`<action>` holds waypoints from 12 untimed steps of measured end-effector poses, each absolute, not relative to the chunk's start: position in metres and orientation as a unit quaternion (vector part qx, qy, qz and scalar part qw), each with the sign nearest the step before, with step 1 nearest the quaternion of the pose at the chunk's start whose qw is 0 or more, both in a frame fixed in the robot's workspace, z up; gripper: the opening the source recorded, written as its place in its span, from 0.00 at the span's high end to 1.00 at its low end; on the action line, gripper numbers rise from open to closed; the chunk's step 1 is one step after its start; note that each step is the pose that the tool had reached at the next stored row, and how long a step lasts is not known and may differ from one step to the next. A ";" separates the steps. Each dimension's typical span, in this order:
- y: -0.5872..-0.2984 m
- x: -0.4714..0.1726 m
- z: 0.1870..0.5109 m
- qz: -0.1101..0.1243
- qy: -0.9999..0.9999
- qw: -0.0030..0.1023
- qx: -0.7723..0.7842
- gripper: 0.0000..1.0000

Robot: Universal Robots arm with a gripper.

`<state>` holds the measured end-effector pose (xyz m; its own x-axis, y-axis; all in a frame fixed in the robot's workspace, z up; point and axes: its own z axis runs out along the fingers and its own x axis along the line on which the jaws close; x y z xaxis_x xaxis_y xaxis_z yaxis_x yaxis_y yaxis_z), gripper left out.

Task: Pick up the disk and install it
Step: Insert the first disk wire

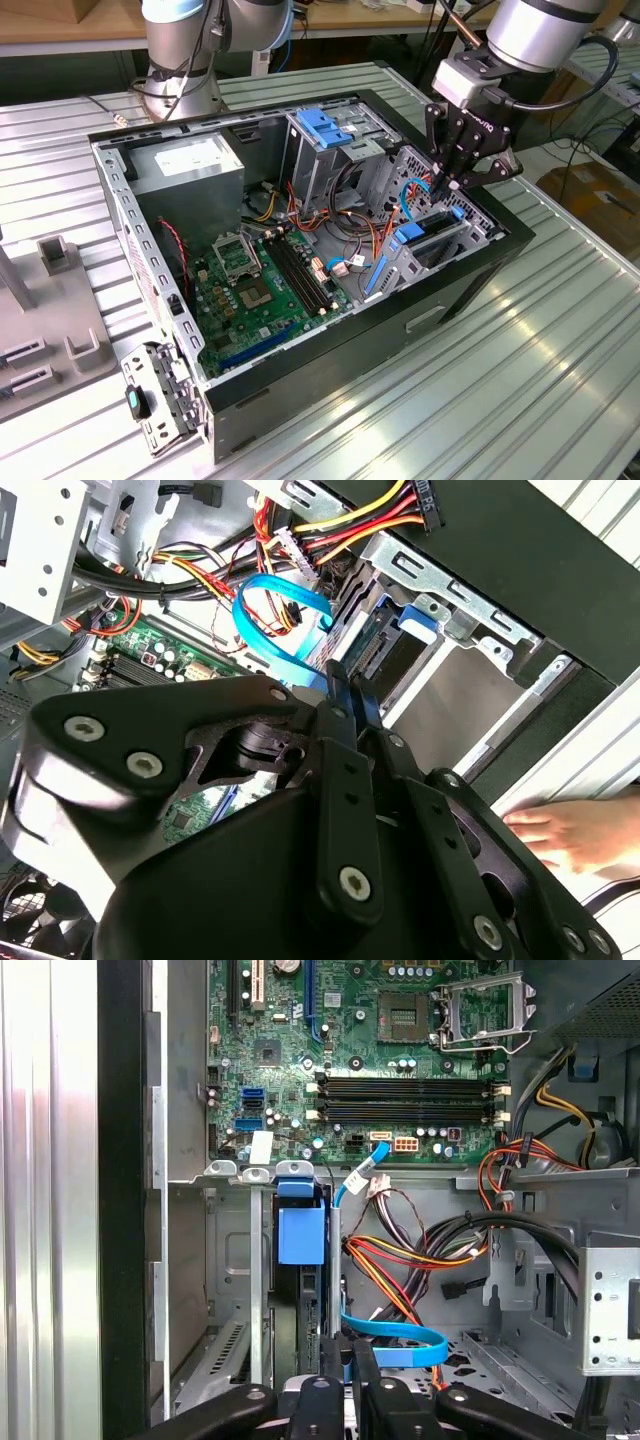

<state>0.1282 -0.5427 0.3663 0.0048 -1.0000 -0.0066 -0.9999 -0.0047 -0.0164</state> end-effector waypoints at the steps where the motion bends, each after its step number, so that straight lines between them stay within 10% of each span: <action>1: -0.543 0.128 0.366 -0.003 0.705 0.008 -0.709 0.84; 12: -0.548 0.123 0.363 -0.004 0.692 0.009 -0.722 0.84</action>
<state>0.1230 -0.5480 0.3626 0.0416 -0.9991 -0.0065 -0.9990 -0.0415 -0.0179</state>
